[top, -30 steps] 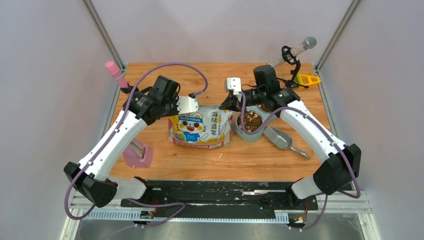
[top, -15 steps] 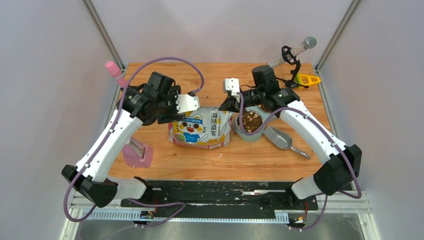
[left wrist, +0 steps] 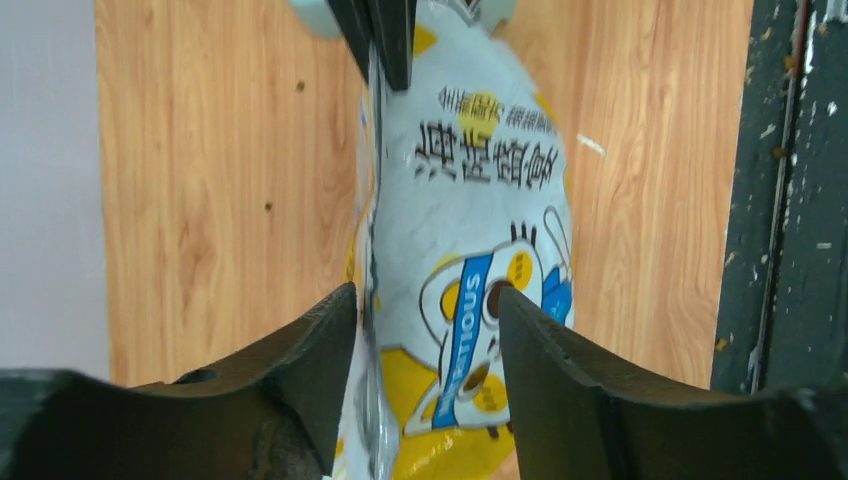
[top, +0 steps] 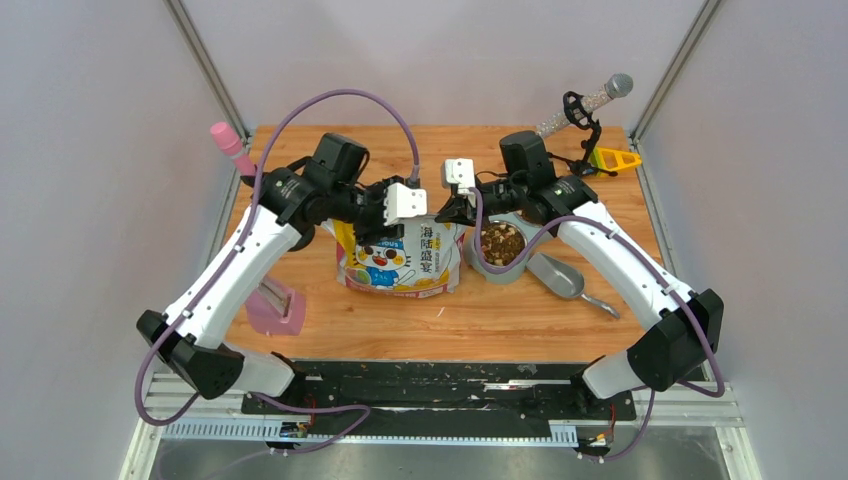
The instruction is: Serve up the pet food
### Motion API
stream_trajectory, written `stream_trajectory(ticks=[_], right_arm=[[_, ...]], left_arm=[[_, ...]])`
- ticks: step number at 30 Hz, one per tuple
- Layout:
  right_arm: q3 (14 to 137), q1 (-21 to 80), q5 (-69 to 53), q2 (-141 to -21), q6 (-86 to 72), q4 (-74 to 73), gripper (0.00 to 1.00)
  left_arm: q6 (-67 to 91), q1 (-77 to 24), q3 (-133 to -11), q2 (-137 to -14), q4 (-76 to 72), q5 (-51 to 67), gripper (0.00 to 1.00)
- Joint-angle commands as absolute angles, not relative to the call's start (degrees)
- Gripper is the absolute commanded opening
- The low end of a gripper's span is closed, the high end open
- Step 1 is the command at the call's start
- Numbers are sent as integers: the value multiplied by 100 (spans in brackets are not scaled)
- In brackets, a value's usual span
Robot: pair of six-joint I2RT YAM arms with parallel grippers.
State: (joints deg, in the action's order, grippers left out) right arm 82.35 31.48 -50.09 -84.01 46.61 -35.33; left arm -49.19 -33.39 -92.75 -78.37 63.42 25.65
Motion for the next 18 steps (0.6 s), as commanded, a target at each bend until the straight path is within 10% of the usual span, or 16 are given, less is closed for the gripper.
stream_trajectory(ticks=[1,10,18], right_arm=[[8374,3243,-5332,-8131,4590,-3322,0],[8204,3235,-4882,-7919,4663,-3327,0],[8071,3231,-4525,-7658,4741,-3530,0]], left_arm=[[-4162,-3510,-9304,-7988,5428,3170,57],[-4674,-3533,-9243,-8232,5794,2388,9],[-5296,-3262,-8379,-7787,5992,416,0]])
